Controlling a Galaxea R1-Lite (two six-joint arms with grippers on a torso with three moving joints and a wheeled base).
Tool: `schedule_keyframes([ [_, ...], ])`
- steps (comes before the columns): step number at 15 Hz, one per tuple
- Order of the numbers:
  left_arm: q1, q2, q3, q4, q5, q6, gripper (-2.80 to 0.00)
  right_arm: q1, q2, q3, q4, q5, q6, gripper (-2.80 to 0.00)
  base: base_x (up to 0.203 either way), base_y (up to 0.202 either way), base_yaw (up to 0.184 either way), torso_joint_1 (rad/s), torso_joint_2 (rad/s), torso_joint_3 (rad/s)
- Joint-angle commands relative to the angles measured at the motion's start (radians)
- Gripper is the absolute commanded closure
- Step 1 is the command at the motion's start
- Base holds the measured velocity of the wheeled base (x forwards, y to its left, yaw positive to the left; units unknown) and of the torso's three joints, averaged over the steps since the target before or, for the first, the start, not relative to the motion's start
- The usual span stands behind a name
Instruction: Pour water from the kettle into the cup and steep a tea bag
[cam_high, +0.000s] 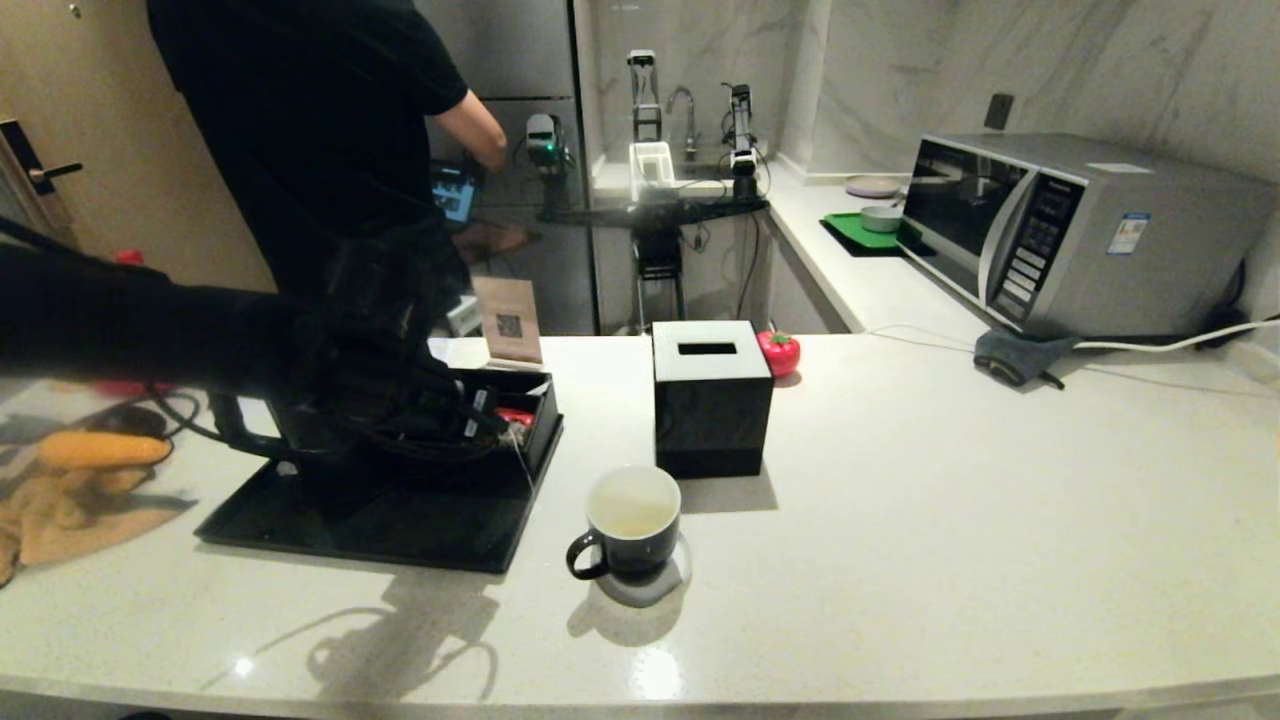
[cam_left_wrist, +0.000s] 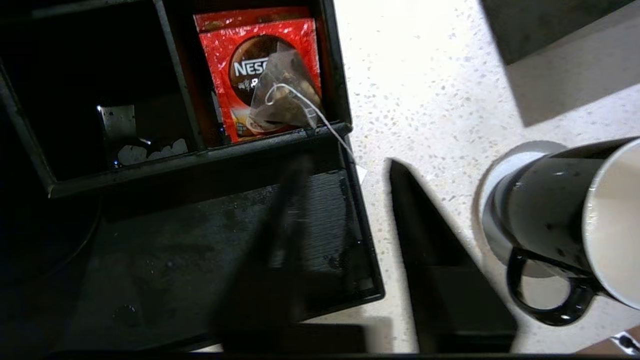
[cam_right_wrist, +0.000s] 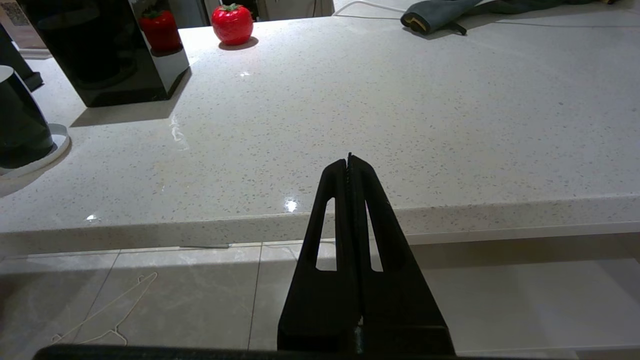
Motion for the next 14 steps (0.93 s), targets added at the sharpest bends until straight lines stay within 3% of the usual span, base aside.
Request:
schedule_keyframes([
  [1, 0.012, 0.025, -0.003, -0.003, 0.001, 0.027, -2.80, 0.000, 0.001, 0.000, 0.000, -0.001, 0.000, 0.00, 0.000, 0.000, 0.000, 0.000, 0.00, 0.000],
  [14, 0.035, 0.103, -0.062, -0.008, 0.001, 0.092, -2.80, 0.000, 0.001, 0.000, 0.000, -0.001, 0.000, 0.00, 0.000, 0.000, 0.000, 0.000, 0.00, 0.000],
])
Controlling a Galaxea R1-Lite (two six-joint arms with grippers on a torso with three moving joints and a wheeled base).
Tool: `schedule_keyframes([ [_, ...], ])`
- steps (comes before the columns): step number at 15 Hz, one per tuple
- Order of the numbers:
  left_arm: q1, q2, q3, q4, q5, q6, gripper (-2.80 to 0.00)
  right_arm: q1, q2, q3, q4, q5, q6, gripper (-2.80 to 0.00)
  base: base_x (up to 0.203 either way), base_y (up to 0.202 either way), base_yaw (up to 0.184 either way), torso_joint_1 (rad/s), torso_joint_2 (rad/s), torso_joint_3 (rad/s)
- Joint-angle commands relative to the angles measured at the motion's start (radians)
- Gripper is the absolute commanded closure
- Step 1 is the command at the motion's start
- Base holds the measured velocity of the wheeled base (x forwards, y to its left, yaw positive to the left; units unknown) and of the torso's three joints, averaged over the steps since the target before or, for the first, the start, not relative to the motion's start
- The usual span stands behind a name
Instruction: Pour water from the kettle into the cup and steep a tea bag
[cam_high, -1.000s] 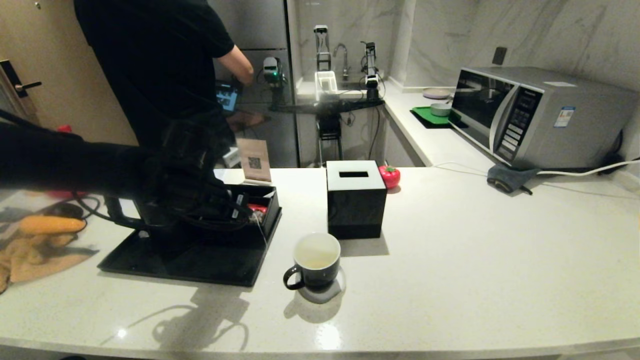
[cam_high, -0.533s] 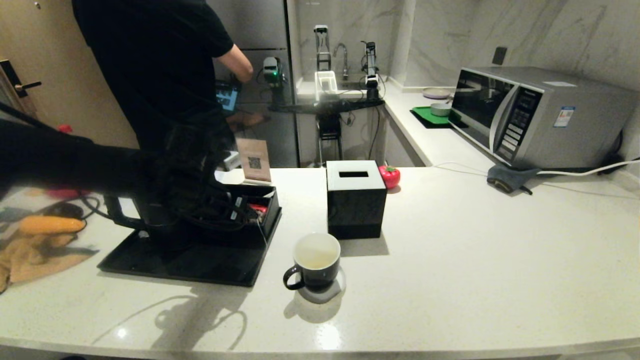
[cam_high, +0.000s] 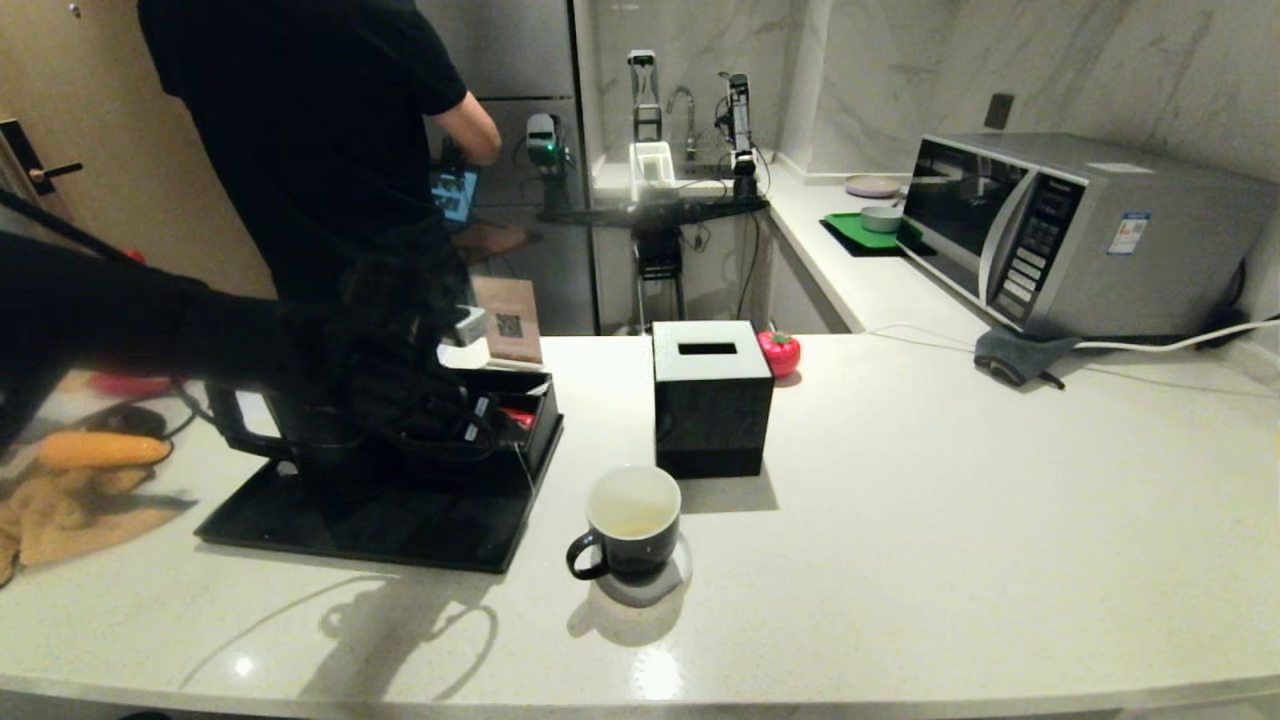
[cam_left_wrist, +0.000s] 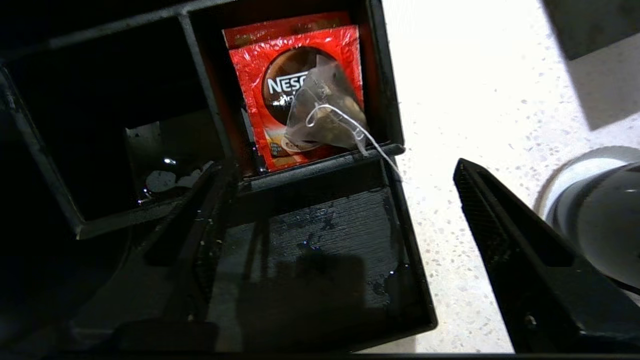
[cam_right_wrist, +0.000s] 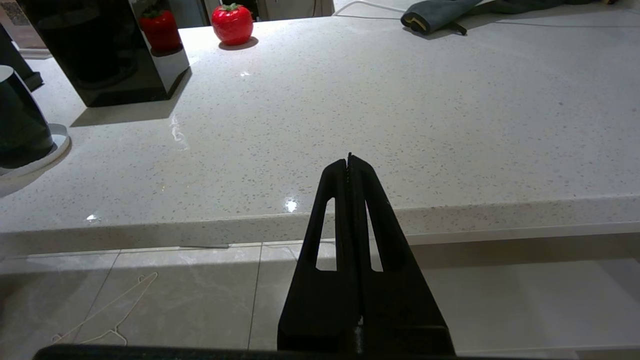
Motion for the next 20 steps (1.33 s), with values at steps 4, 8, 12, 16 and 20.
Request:
schedule_keyframes([
  [4, -0.002, 0.055, -0.035, -0.039, -0.005, 0.027, -2.80, 0.000, 0.001, 0.000, 0.000, 0.000, 0.000, 0.00, 0.000, 0.000, 0.000, 0.000, 0.00, 0.000],
  [8, -0.009, 0.077, -0.035, -0.088, -0.014, 0.030, -2.80, 0.000, 0.001, 0.001, 0.000, 0.000, 0.000, 0.00, 0.000, 0.000, 0.000, 0.000, 0.00, 0.000],
  [12, -0.012, 0.089, -0.035, -0.088, -0.020, 0.033, -2.80, 0.000, 0.001, 0.000, 0.000, 0.000, 0.000, 0.00, 0.000, 0.000, 0.000, 0.000, 0.00, 0.000],
  [16, -0.012, 0.098, -0.035, -0.095, -0.022, 0.033, -2.80, 0.000, 0.001, 0.000, 0.000, 0.000, 0.000, 0.00, 0.000, 0.000, 0.000, 0.000, 0.00, 0.000],
  [20, -0.013, 0.117, -0.035, -0.143, -0.022, 0.033, -2.80, 0.000, 0.001, 0.001, 0.000, 0.000, 0.000, 0.00, 0.000, 0.000, 0.000, 0.000, 0.00, 0.000],
])
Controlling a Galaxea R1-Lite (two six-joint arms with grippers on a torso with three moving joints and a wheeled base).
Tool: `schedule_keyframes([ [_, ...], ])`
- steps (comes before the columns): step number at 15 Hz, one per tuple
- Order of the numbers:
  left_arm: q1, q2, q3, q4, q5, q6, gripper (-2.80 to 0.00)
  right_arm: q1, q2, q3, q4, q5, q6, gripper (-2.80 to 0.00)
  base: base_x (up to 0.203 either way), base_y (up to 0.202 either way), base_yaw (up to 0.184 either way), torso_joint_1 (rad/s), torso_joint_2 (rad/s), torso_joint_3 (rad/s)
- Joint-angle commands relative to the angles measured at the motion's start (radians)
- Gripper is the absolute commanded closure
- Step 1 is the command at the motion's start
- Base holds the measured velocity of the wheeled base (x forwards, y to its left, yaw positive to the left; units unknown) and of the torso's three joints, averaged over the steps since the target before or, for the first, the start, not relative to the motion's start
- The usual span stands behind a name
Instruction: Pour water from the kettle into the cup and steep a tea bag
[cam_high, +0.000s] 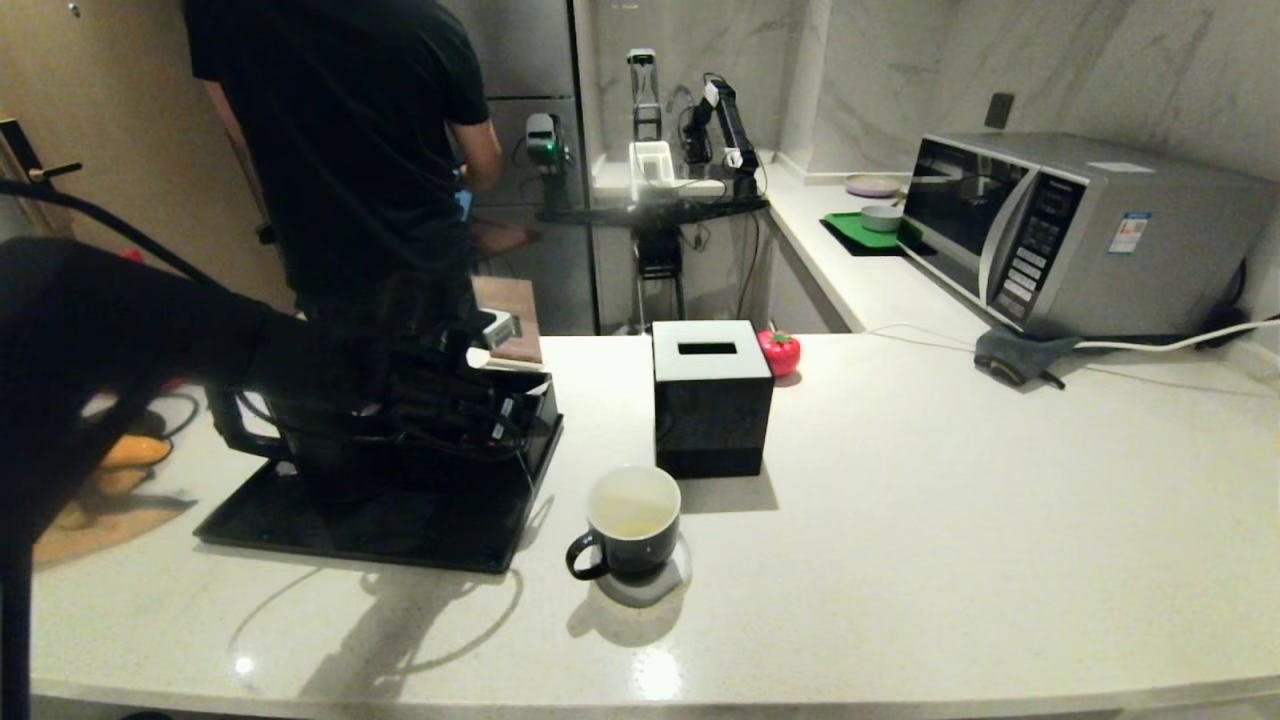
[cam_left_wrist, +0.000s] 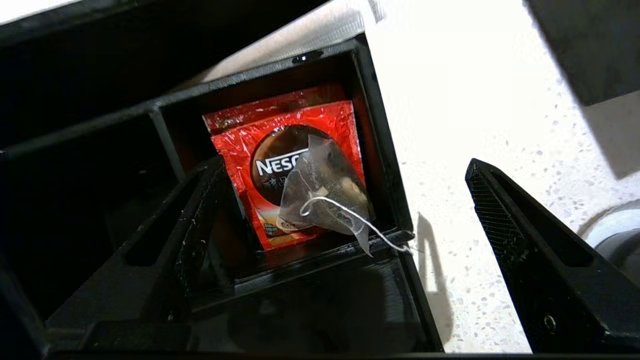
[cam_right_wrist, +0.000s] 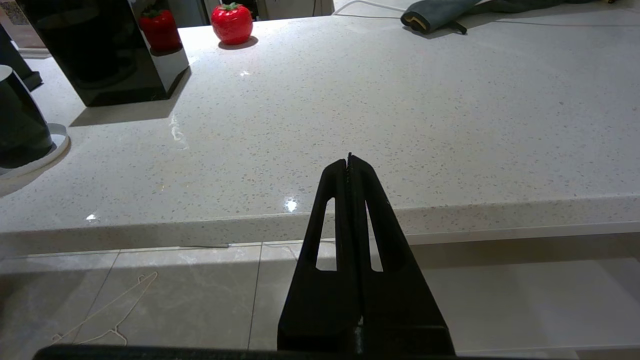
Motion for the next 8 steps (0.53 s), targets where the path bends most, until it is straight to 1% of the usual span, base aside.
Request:
schedule_keyframes([
  [1, -0.001, 0.010, 0.000, -0.001, -0.001, 0.001, -2.80, 0.000, 0.001, 0.000, -0.001, 0.000, 0.000, 0.00, 0.000, 0.000, 0.000, 0.000, 0.00, 0.000],
  [8, -0.009, 0.013, 0.002, -0.001, -0.001, -0.001, -2.80, 0.000, 0.001, 0.001, -0.001, 0.000, 0.000, 0.00, 0.000, 0.000, 0.000, 0.000, 0.00, 0.000],
])
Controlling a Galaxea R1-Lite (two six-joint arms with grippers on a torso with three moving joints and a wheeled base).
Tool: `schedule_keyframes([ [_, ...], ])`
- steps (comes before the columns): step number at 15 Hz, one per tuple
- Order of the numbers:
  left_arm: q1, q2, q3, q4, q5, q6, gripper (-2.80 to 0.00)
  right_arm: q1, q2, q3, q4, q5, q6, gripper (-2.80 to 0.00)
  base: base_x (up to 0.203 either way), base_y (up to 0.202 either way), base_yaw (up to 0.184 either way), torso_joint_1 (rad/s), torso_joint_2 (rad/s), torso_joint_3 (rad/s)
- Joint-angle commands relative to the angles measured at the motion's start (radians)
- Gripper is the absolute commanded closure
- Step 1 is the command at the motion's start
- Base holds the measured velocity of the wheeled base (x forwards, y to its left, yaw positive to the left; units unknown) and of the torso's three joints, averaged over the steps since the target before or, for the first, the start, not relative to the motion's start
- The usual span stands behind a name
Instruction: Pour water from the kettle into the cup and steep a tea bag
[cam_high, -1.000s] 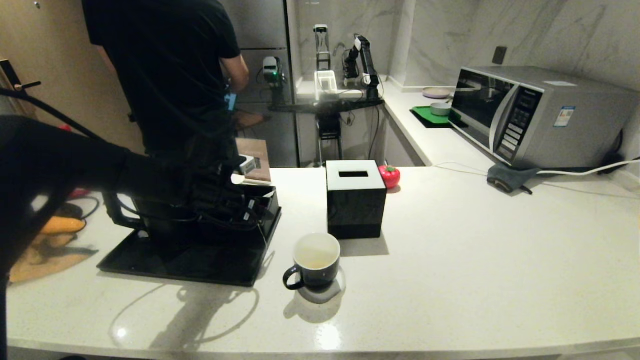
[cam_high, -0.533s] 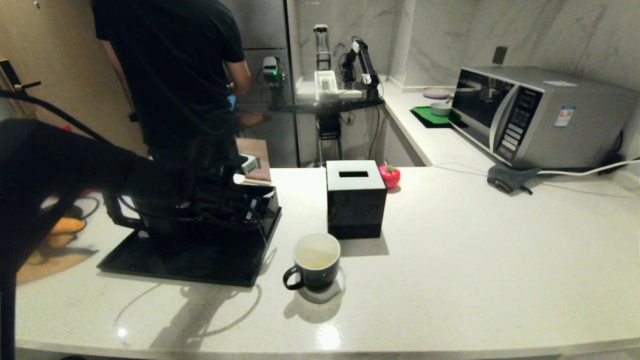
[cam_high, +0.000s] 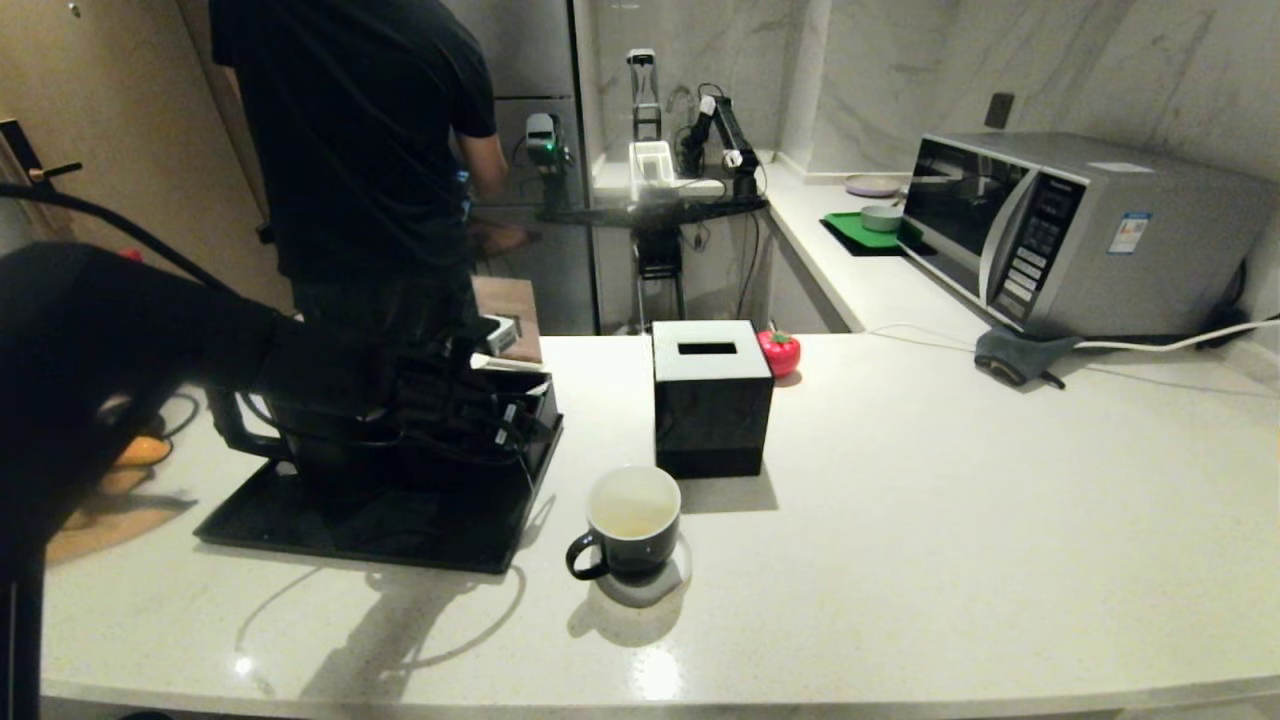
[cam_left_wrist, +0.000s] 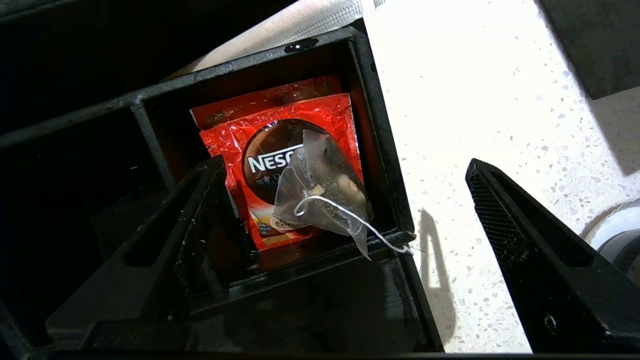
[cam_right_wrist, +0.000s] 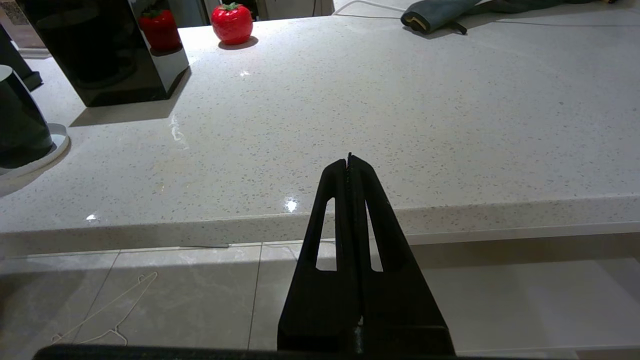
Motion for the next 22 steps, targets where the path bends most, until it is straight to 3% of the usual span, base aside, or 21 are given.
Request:
schedule_keyframes([
  [1, -0.006, 0.000, -0.002, 0.000, -0.001, 0.001, -2.80, 0.000, 0.001, 0.000, 0.000, 0.000, 0.000, 0.00, 0.000, 0.000, 0.000, 0.000, 0.00, 0.000],
  [18, 0.026, -0.055, 0.000, 0.035, 0.017, -0.004, -2.80, 0.000, 0.001, 0.001, 0.000, 0.000, 0.000, 0.00, 0.000, 0.000, 0.000, 0.000, 0.00, 0.000],
  [22, 0.037, -0.044, 0.000, 0.035, 0.016, 0.064, -2.80, 0.000, 0.001, 0.001, 0.000, 0.000, -0.001, 0.00, 0.000, 0.000, 0.000, 0.000, 0.00, 0.000],
])
